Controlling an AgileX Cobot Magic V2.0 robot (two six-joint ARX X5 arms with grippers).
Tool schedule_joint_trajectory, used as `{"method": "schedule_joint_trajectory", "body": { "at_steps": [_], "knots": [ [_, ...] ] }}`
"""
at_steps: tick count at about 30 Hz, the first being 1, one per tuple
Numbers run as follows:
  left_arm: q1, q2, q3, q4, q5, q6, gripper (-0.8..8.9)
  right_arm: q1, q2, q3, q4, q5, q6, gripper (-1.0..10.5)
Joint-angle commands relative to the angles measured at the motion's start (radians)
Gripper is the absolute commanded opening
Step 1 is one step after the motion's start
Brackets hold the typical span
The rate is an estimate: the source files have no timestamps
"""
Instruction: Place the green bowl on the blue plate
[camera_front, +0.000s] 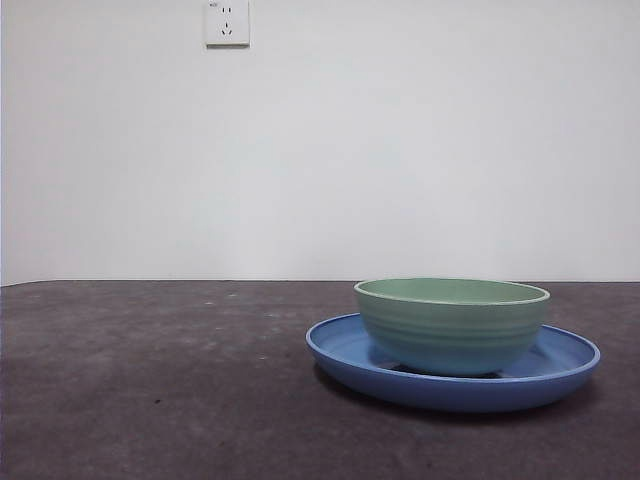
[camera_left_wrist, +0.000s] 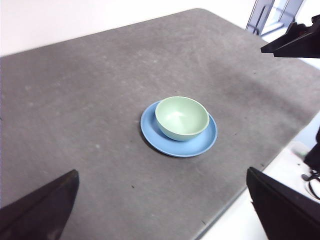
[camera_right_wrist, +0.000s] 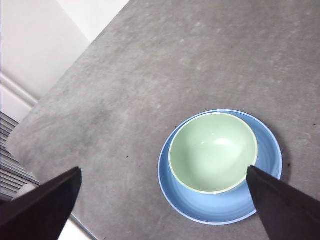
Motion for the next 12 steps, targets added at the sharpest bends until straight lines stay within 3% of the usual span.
{"method": "schedule_joint_trajectory", "body": {
  "at_steps": [1,12],
  "knots": [
    [-0.009,-0.064,-0.091,0.03,0.011,-0.043,5.63,0.005,0.003,0.016,0.006,-0.006,0.025,5.5],
    [-0.009,-0.246,-0.425,0.139,0.037,-0.047,5.63,0.005,0.004,0.016,-0.091,0.0,0.043,5.5]
  ]
}}
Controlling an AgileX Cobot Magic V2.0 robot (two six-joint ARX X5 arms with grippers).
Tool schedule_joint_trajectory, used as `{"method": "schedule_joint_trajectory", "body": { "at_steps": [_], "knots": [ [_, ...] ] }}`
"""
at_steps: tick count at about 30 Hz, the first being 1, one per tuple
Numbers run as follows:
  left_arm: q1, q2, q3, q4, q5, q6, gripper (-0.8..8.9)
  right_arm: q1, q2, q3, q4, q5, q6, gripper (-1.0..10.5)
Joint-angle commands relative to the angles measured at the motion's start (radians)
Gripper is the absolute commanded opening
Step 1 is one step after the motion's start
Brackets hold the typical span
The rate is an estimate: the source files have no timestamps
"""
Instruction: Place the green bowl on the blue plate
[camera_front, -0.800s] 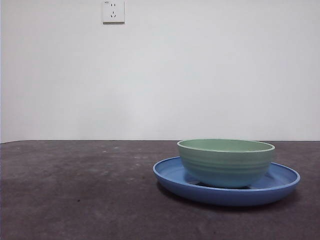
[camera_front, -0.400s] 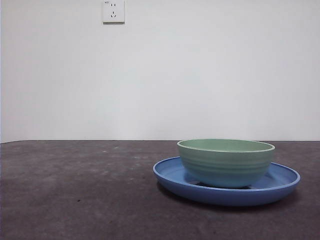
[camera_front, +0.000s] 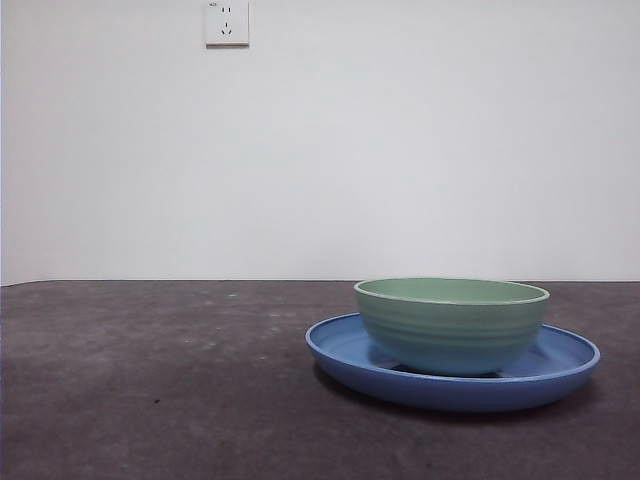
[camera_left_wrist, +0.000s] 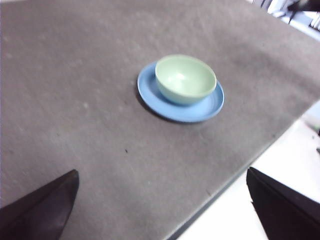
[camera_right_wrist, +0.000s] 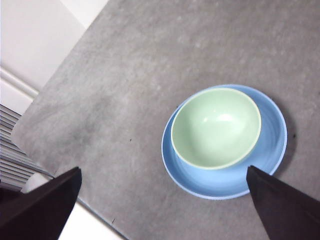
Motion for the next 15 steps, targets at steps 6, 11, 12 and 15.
{"method": "schedule_joint_trajectory", "body": {
  "at_steps": [6,11,12,15],
  "knots": [
    [-0.009,-0.006,-0.018,0.066,0.07,-0.037,5.63,0.005,0.045,0.016,-0.057,0.017,0.034,5.5],
    [-0.009,-0.006,-0.018,0.085,0.07,-0.048,5.63,0.003,0.146,0.016,-0.084,0.071,0.033,5.5],
    [-0.009,-0.006,-0.018,0.085,0.07,-0.048,5.63,0.003,0.167,0.016,-0.084,0.089,0.031,5.5],
    [-0.009,-0.006,-0.017,0.085,0.07,-0.048,5.63,0.0,0.243,0.016,-0.081,0.172,0.014,5.5]
  ]
}}
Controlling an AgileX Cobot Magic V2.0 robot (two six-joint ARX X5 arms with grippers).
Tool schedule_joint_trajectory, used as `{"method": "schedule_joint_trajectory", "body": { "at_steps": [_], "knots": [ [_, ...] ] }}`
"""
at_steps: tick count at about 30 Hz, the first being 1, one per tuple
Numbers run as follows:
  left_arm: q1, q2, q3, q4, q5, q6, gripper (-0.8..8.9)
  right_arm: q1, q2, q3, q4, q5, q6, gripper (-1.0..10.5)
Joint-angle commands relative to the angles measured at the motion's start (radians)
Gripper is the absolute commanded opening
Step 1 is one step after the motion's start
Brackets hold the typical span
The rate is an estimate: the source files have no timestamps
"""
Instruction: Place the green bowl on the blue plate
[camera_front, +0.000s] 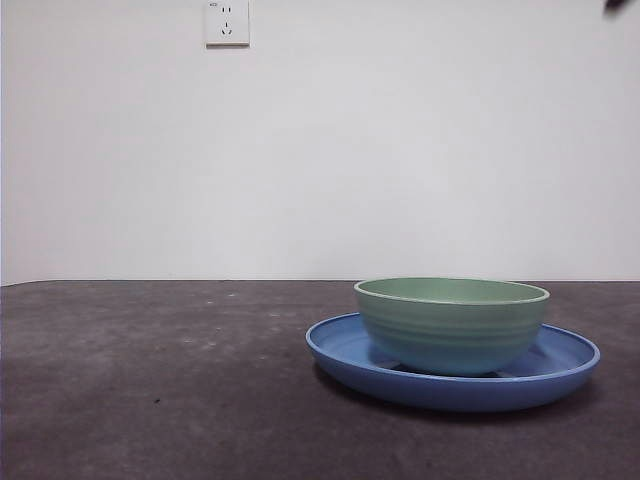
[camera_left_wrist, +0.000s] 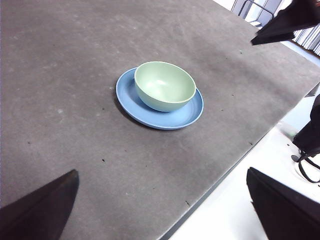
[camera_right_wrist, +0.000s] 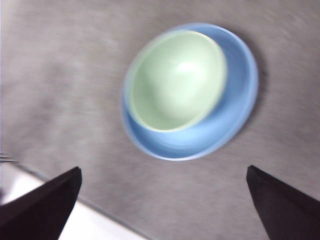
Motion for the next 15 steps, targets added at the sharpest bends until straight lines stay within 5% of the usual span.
{"method": "schedule_joint_trajectory", "body": {
  "at_steps": [1,15],
  "knots": [
    [-0.009,-0.002,0.013,0.011,0.002,-0.007,5.63,-0.004,0.065,0.015,0.009,0.067,-0.017,5.4],
    [-0.009,-0.002,0.013,0.013,0.002,-0.007,5.63,-0.089,0.491,0.015,0.185,0.09,-0.153,4.5]
  ]
}}
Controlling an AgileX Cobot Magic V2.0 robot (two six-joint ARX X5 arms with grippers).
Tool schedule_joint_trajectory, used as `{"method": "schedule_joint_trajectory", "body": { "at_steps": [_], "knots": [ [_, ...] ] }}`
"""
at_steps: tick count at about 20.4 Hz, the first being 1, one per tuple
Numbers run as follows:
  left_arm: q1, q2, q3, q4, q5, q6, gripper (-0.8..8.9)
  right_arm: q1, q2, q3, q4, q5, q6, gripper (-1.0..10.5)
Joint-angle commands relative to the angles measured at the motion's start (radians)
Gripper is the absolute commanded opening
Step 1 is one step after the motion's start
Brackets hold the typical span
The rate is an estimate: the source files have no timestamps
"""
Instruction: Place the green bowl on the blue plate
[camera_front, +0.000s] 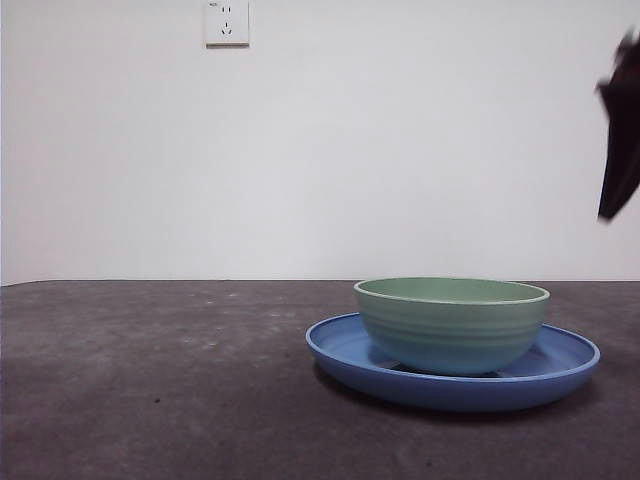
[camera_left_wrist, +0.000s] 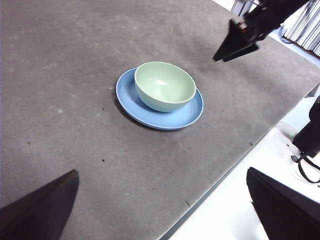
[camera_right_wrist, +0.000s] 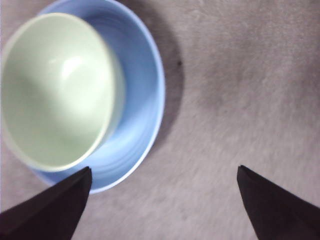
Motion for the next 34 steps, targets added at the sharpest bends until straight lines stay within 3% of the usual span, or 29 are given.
{"method": "schedule_joint_trajectory", "body": {
  "at_steps": [1,4,7,9,16,23,34],
  "knots": [
    [-0.009,-0.002,0.013,0.012,0.002,-0.006,5.63,0.0,0.096,0.015,0.059,-0.006,-0.045,4.4],
    [-0.009,-0.002,0.013,0.012,0.002,-0.006,5.63,0.001,0.195,0.015,0.14,-0.026,-0.052,3.6],
    [-0.009,-0.002,0.013,0.012,0.002,-0.006,5.63,0.001,0.271,0.015,0.211,-0.088,-0.05,3.5],
    [-0.009,-0.002,0.013,0.013,0.002,-0.006,5.63,0.01,0.307,0.015,0.243,-0.09,-0.049,2.9],
    [-0.009,-0.002,0.013,0.014,0.002,-0.006,5.63,0.069,0.391,0.015,0.313,-0.112,-0.042,2.3],
    [-0.009,-0.002,0.013,0.014,0.002,-0.006,5.63,0.095,0.422,0.015,0.334,-0.091,-0.01,0.2],
    [-0.009,-0.002,0.013,0.014,0.002,-0.006,5.63,0.095,0.407,0.092,0.253,-0.111,0.011,0.1]
  ]
}}
